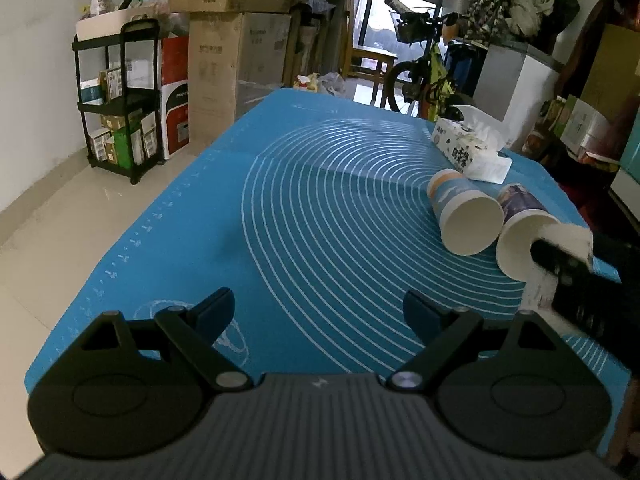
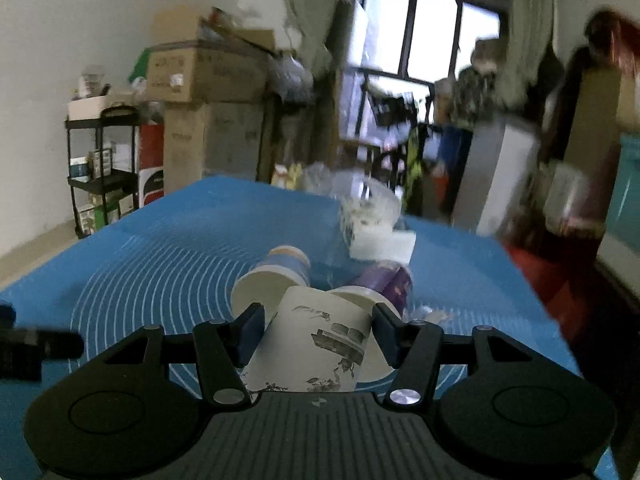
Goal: Flip cup upside down
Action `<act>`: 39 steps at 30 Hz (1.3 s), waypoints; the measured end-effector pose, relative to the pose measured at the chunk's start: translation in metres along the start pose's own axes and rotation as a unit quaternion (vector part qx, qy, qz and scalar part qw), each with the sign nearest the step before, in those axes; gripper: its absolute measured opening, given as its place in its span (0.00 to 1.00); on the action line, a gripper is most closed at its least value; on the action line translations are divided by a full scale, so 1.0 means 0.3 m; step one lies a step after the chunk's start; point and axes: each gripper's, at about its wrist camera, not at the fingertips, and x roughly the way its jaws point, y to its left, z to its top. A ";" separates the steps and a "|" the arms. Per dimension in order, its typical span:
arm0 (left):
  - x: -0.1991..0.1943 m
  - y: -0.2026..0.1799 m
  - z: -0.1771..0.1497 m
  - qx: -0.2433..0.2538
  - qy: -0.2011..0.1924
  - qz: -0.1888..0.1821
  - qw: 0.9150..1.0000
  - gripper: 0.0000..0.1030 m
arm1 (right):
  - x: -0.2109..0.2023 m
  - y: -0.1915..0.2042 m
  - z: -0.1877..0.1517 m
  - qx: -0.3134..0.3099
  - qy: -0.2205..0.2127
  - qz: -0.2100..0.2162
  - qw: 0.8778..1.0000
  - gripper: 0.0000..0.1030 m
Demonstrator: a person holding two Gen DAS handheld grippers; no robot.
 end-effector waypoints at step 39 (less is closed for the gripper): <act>-0.140 -0.132 -0.151 0.054 0.006 -0.030 0.998 0.88 | -0.319 -0.051 -0.163 0.026 0.045 0.072 0.996 0.88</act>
